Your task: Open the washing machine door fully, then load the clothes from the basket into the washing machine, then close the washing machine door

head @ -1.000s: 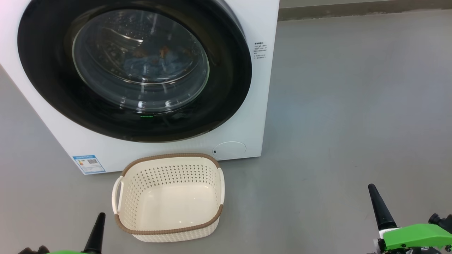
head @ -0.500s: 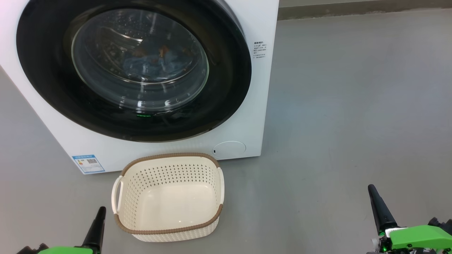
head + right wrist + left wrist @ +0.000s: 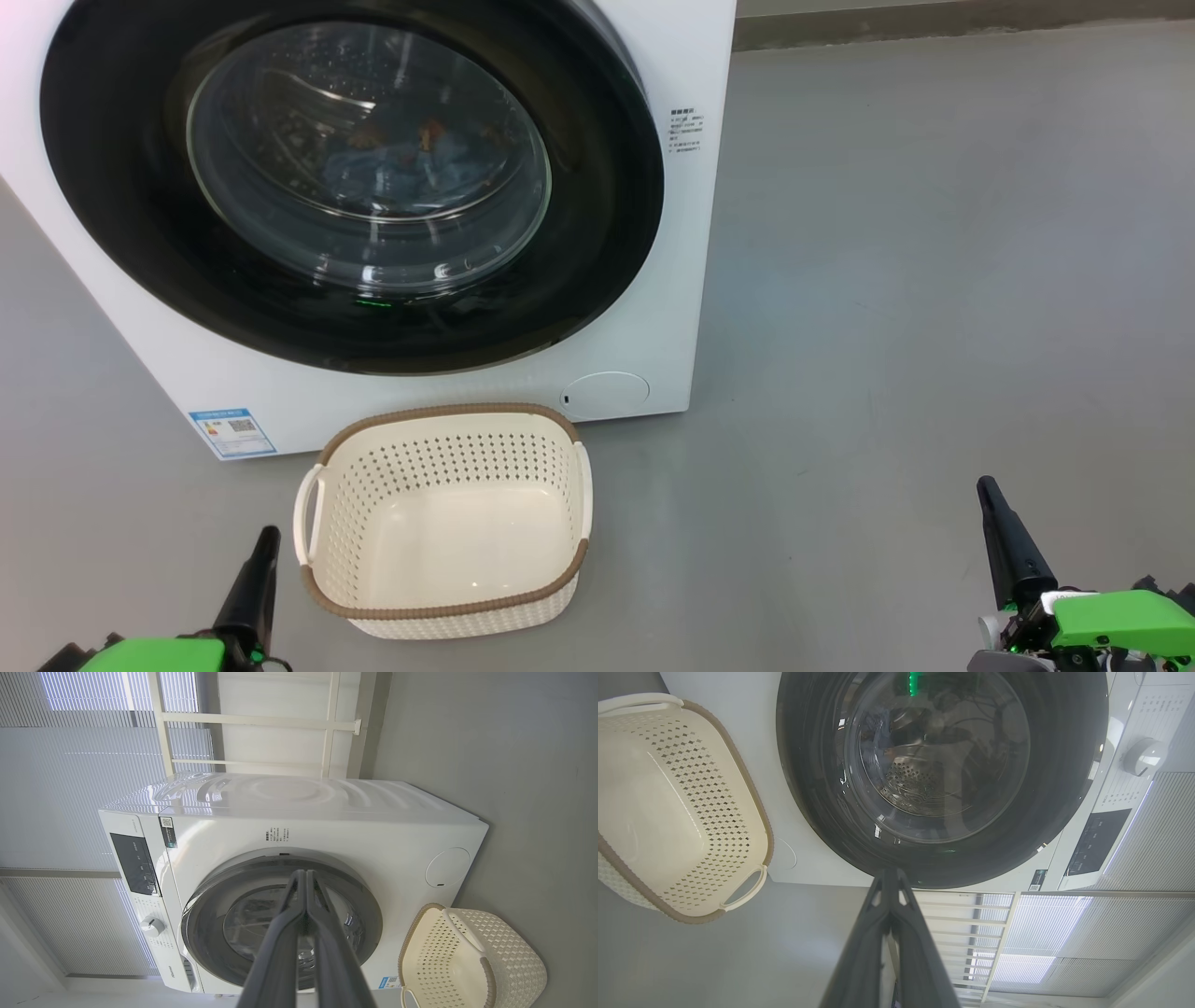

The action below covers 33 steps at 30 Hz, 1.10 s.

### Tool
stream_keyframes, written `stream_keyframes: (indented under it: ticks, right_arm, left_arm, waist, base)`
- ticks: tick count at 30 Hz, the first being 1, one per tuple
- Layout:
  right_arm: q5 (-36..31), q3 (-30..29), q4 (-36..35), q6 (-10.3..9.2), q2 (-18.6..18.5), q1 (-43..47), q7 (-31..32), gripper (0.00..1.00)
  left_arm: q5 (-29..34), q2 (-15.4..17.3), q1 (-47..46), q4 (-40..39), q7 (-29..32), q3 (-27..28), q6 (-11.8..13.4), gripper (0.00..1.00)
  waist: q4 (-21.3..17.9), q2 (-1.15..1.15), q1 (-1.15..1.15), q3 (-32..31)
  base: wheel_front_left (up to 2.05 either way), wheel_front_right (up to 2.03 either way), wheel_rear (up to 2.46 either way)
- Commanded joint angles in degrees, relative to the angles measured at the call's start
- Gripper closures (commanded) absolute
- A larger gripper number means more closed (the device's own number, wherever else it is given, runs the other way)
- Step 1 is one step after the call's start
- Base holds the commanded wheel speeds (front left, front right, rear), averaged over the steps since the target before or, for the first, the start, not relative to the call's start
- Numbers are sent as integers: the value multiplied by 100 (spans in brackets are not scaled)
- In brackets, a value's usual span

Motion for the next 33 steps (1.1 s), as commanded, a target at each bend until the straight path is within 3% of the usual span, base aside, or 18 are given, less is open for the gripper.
stream_keyframes:
  ticks: [1, 33]
  right_arm:
    - [142, 130, -140, -6, -3, -233, 47, 100]
    - [143, 131, -140, -6, -3, -232, 46, 100]
  left_arm:
    - [-92, 51, -274, -110, 34, 210, -17, 100]
    - [-84, 45, -275, -109, 41, 219, -17, 100]
  waist:
    - [0, 0, 0, 0]
    - [0, 0, 0, 1]
  base:
    - [0, 0, 0]
    - [0, 0, 0]
